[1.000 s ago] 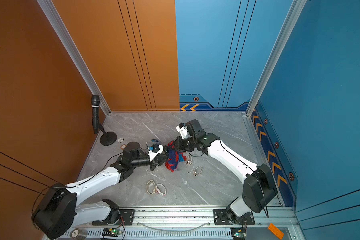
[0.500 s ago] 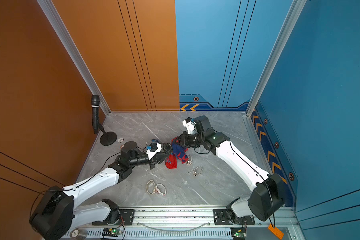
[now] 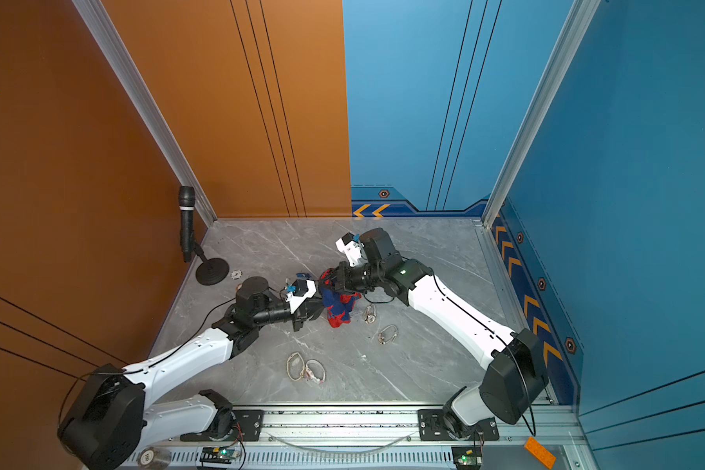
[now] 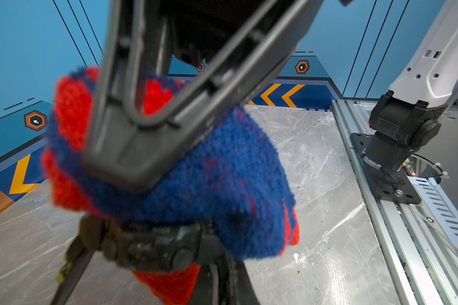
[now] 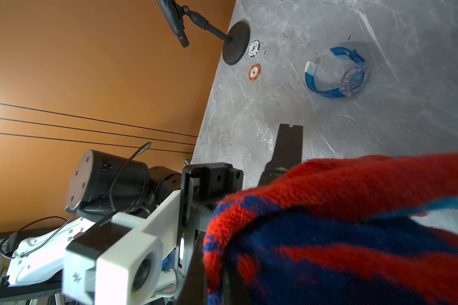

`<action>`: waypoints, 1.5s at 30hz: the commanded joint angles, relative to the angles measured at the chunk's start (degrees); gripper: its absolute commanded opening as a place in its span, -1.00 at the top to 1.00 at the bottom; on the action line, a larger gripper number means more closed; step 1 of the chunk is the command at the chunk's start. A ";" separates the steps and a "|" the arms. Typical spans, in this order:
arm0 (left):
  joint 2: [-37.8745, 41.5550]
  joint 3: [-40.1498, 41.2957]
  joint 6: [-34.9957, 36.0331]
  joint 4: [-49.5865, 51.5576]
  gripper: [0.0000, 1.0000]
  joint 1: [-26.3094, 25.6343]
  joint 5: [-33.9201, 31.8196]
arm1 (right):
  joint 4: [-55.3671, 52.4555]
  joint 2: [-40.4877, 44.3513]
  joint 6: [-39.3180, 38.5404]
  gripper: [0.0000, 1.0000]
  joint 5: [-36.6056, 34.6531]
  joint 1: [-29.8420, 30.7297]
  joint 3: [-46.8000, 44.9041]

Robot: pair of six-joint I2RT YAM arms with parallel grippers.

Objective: Wipe the watch dial
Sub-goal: Wipe the dirt from the watch dial, then place the cleaning item at the center of the board.

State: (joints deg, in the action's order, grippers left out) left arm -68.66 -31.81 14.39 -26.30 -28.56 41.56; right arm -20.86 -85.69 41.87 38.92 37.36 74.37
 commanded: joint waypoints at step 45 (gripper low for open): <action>4.19 1.69 -2.10 -2.87 1.00 -0.66 -1.70 | -17.40 6.00 -6.49 1.00 -17.89 -28.73 -6.80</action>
State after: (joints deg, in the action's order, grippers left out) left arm -64.75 -30.00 10.31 -31.05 -28.36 40.88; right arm -37.36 -76.66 37.28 23.53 7.22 67.64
